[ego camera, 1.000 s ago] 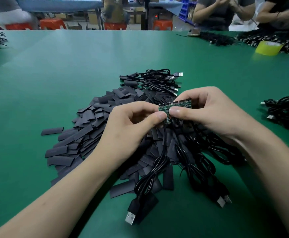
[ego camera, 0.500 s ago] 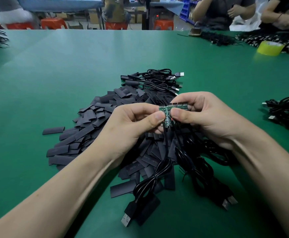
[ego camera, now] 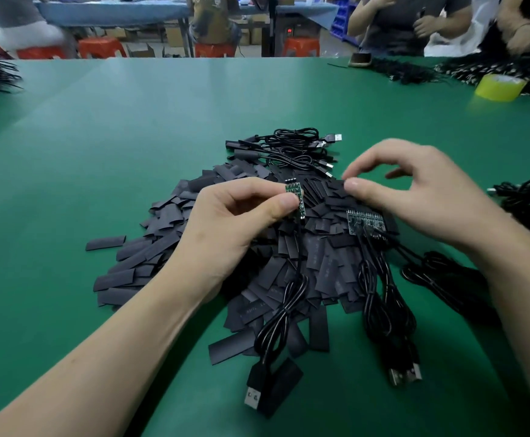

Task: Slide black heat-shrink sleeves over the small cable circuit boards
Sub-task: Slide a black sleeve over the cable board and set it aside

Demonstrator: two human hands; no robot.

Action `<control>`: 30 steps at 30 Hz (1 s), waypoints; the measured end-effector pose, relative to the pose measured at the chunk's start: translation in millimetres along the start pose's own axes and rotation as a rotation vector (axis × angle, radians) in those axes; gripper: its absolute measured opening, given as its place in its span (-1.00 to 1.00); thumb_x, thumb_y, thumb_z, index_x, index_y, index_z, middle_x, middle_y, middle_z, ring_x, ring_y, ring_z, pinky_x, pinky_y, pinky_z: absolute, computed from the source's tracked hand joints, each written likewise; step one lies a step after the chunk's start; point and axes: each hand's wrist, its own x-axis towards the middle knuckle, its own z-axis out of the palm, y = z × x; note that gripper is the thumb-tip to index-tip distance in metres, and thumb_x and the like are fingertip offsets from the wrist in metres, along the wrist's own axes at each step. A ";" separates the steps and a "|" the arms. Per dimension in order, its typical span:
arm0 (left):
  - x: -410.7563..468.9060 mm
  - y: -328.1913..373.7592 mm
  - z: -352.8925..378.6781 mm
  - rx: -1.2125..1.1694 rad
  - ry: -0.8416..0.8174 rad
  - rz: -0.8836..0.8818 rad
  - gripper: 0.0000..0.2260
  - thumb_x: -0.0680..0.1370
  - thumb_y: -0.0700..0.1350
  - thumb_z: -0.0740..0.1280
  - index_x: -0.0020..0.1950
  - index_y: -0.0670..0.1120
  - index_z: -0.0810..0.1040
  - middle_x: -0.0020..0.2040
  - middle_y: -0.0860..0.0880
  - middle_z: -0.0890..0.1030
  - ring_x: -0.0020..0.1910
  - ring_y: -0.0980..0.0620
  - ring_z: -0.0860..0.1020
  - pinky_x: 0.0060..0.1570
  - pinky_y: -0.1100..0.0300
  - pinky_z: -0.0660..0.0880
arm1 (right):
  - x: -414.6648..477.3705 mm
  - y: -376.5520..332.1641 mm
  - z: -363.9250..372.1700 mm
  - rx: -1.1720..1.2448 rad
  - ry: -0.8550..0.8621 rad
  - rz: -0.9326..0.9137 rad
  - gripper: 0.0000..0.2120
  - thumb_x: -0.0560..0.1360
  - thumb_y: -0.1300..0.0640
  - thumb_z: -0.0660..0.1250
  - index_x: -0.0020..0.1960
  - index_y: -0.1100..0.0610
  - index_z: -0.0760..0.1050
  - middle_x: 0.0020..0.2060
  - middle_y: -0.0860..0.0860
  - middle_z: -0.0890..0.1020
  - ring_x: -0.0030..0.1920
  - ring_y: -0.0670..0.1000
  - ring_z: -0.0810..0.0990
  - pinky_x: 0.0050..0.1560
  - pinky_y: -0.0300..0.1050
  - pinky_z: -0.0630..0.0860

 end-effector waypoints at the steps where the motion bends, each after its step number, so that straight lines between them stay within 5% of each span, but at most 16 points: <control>1: 0.4 -0.3 0.3 0.015 0.015 0.018 -0.94 0.40 -0.03 0.50 -0.19 0.01 0.71 -0.28 0.13 0.64 -0.27 0.20 0.53 -0.18 0.37 0.47 | -0.4 -8.8 7.3 0.055 -0.018 -0.041 -0.86 0.52 -0.14 0.41 -0.04 -0.10 0.66 -0.06 -0.16 0.69 0.05 -0.15 0.62 0.10 -0.08 0.55; 5: 0.6 0.5 -0.3 0.048 0.056 0.065 -0.87 0.40 -0.03 0.50 -0.13 -0.05 0.69 -0.27 0.07 0.65 -0.26 0.13 0.56 -0.14 0.33 0.48 | -6.4 -33.3 38.6 0.294 -0.244 -0.052 -0.79 0.60 -0.07 0.29 -0.10 -0.06 0.66 -0.22 -0.12 0.69 -0.20 0.05 0.61 -0.11 0.00 0.53; 7: 1.8 0.1 -3.2 0.067 0.094 0.059 -0.86 0.44 -0.02 0.50 -0.07 -0.03 0.71 -0.20 0.02 0.71 -0.18 0.08 0.63 -0.03 0.19 0.56 | -8.4 -36.0 45.1 0.428 -0.254 -0.061 -0.74 0.67 0.06 0.25 -0.10 0.06 0.64 -0.19 -0.02 0.73 -0.17 0.01 0.67 -0.05 -0.09 0.57; 11: 5.7 -6.1 -17.8 0.593 0.076 0.177 -0.92 0.58 -0.01 0.44 0.01 0.07 0.74 -0.09 0.10 0.69 -0.08 0.15 0.60 -0.05 0.26 0.48 | -8.3 -41.5 42.8 1.009 -0.238 0.117 -0.72 0.70 0.12 0.12 -0.13 0.16 0.46 -0.34 0.08 0.68 -0.29 0.07 0.70 -0.17 -0.13 0.63; 16: 1.6 -7.4 -23.8 1.123 -0.174 0.260 -0.89 0.57 0.04 0.39 0.04 0.17 0.70 -0.06 0.15 0.62 0.01 0.09 0.52 0.04 0.04 0.51 | -7.8 -39.7 23.5 1.415 -0.278 0.304 -0.71 0.67 0.03 0.09 -0.17 0.09 0.40 -0.52 -0.10 0.26 -0.64 -0.15 0.17 -0.63 -0.30 0.28; 18: 2.1 -5.5 -25.0 1.145 -0.190 0.278 -0.88 0.55 0.04 0.40 0.05 0.18 0.69 -0.05 0.17 0.61 -0.02 0.12 0.51 0.01 0.08 0.51 | -6.3 -37.2 15.4 1.383 -0.328 0.316 -0.71 0.67 0.01 0.09 -0.17 0.08 0.39 -0.50 -0.10 0.16 -0.60 -0.15 0.03 -0.69 -0.35 0.08; 21: 3.8 -5.5 -27.5 1.139 -0.200 0.267 -0.89 0.55 0.04 0.42 0.04 0.16 0.71 -0.07 0.19 0.59 -0.09 0.17 0.48 -0.02 0.11 0.51 | -5.7 -36.6 14.4 1.113 -0.300 0.303 -0.69 0.70 -0.01 0.12 -0.17 0.08 0.39 -0.50 -0.09 0.19 -0.58 -0.15 0.06 -0.61 -0.40 0.05; 26: 6.6 -10.5 -28.0 1.095 -0.112 0.304 -0.92 0.58 -0.02 0.44 0.00 0.08 0.74 -0.09 0.15 0.64 -0.08 0.10 0.55 -0.02 0.07 0.53 | -7.3 -40.3 38.4 0.146 -0.142 0.074 -0.59 0.61 -0.19 0.25 -0.18 0.13 0.47 -0.48 -0.11 0.37 -0.50 -0.14 0.27 -0.46 -0.22 0.22; 30: 7.8 -12.5 -24.8 0.865 0.026 0.309 -0.93 0.57 -0.10 0.46 -0.02 0.05 0.74 -0.12 0.14 0.66 -0.11 0.15 0.60 -0.08 0.25 0.49 | -7.0 -35.5 49.5 0.153 -0.075 0.089 -0.59 0.53 -0.19 0.39 -0.14 0.19 0.57 -0.49 -0.10 0.33 -0.49 -0.13 0.22 -0.45 -0.21 0.15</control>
